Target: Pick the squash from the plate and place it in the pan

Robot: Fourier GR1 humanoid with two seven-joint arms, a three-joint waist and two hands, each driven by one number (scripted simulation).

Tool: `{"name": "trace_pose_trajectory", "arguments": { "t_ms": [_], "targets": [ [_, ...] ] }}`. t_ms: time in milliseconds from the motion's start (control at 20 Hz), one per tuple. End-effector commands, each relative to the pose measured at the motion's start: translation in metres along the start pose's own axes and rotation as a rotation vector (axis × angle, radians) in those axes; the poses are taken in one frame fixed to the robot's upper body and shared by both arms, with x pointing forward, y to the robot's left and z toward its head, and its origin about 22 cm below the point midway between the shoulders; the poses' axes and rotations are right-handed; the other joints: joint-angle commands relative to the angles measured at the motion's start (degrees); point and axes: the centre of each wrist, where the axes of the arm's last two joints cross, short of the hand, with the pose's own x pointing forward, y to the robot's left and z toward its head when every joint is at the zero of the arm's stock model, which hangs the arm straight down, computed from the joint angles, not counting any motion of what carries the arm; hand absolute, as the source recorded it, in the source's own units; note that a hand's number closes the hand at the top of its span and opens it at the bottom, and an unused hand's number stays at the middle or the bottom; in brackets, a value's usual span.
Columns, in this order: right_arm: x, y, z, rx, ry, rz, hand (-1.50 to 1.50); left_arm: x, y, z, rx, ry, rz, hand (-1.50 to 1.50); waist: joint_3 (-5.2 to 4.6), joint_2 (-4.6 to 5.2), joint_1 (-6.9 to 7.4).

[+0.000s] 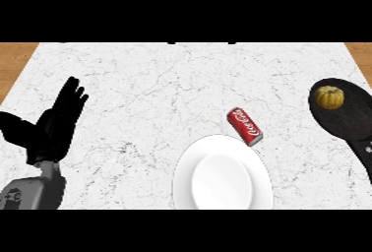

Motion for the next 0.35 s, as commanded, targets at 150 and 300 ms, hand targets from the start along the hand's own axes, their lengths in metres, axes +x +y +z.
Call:
{"name": "trace_pose_trajectory", "arguments": {
  "t_ms": [150,300],
  "targets": [
    [-0.023,-0.023,0.047,0.025,-0.067,-0.046,-1.50,-0.018,-0.003,0.009,-0.001,-0.003,-0.001,0.00,0.01,-0.04,-0.09],
    [-0.006,-0.020,0.024,0.037,-0.061,-0.027,-1.50,-0.002,-0.002,0.006,-0.011,-0.001,-0.007,0.00,-0.02,-0.08,0.51]
  ]
}}
